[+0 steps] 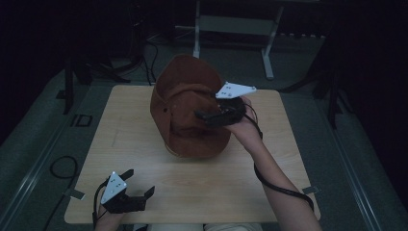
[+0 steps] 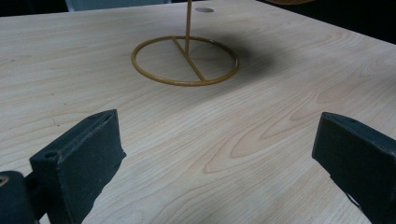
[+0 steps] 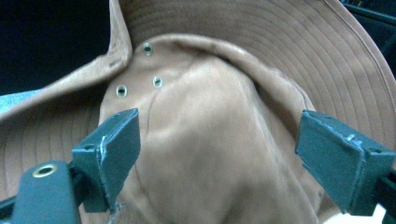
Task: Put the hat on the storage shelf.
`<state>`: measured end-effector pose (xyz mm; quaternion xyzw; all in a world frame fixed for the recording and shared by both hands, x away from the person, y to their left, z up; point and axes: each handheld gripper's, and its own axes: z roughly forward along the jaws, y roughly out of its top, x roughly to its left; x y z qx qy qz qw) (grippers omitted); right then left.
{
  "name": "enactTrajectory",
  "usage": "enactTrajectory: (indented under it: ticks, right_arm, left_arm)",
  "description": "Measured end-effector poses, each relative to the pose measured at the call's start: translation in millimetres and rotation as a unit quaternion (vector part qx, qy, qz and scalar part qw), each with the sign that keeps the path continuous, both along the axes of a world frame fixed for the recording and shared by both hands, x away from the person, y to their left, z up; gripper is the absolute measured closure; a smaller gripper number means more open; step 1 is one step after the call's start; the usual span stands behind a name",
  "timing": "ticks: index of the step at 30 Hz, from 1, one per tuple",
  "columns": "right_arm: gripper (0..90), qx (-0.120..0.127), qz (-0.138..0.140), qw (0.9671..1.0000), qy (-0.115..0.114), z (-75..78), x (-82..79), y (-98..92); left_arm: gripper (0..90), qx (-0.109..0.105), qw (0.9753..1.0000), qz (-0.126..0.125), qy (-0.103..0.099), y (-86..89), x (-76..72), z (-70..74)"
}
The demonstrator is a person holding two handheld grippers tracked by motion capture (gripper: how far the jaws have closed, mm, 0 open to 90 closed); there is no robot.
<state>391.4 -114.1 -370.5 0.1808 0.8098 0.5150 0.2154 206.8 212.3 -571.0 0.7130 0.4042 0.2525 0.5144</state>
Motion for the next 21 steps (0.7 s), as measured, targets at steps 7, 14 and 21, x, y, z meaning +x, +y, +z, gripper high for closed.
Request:
enactTrajectory:
  ticks: [7, 14, 21]
  right_arm:
    - [14.2, 0.006, -0.012, 0.9999, 0.007, -16.0, -9.9, -29.7]
    - [14.2, -0.001, -0.026, 0.9994, 0.024, -41.8, -22.4, -60.1]
    - [14.3, -0.006, -0.039, 0.9982, 0.045, -72.6, -32.8, -87.5]
  left_arm:
    - [2.1, 0.003, 1.0, 0.0, -0.001, -1.2, -0.3, -0.3]
    - [2.1, 0.007, 1.0, 0.003, 0.0, -1.1, 1.1, -1.1]
    - [2.1, 0.007, 1.0, 0.005, 0.004, -0.6, 2.3, -2.4]
